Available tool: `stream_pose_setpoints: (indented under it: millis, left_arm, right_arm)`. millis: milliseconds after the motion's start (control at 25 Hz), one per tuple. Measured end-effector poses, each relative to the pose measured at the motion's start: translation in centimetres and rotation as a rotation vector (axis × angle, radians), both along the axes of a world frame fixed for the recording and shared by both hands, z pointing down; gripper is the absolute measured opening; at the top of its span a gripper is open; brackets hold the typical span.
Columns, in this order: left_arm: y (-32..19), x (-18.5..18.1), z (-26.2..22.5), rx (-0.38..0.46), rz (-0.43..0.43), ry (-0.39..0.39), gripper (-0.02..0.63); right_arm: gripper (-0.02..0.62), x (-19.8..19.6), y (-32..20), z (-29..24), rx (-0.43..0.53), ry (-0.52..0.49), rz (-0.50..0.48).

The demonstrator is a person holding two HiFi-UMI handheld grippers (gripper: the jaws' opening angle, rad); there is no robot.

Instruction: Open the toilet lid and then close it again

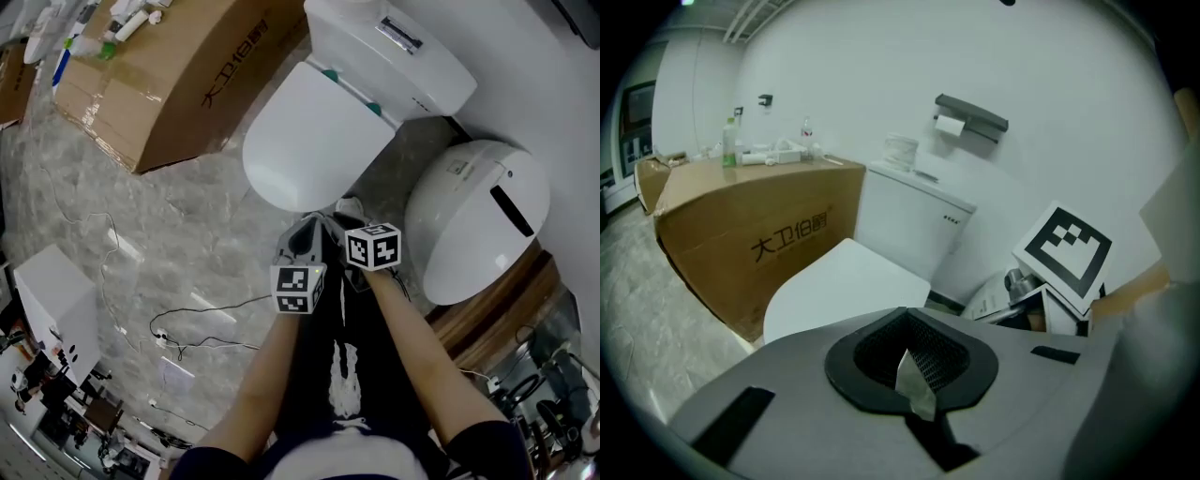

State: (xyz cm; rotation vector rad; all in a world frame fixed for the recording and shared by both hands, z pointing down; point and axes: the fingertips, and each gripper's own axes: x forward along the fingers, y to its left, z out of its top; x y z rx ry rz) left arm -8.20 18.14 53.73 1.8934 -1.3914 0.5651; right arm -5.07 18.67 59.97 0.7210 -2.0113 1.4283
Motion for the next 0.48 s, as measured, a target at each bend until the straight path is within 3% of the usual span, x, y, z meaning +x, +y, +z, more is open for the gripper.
stream_pose_setpoints:
  millis: [80, 280, 480]
  left_arm:
    - [0.1, 0.3, 1.1, -0.015, 0.022, 0.001, 0.005]
    - [0.1, 1.0, 4.0, -0.036, 0.127, -0.08, 0.005]
    - [0.4, 1.1, 6.2, -0.075, 0.146, -0.101, 0.005]
  right_arm:
    - [0.044, 0.0, 0.2, 1.4, -0.029, -0.011, 0.023]
    - [0.049, 0.3, 0.7, 4.7, -0.116, -0.042, 0.11]
    - [0.066, 1.3, 1.7, 8.1, -0.22, -0.045, 0.218]
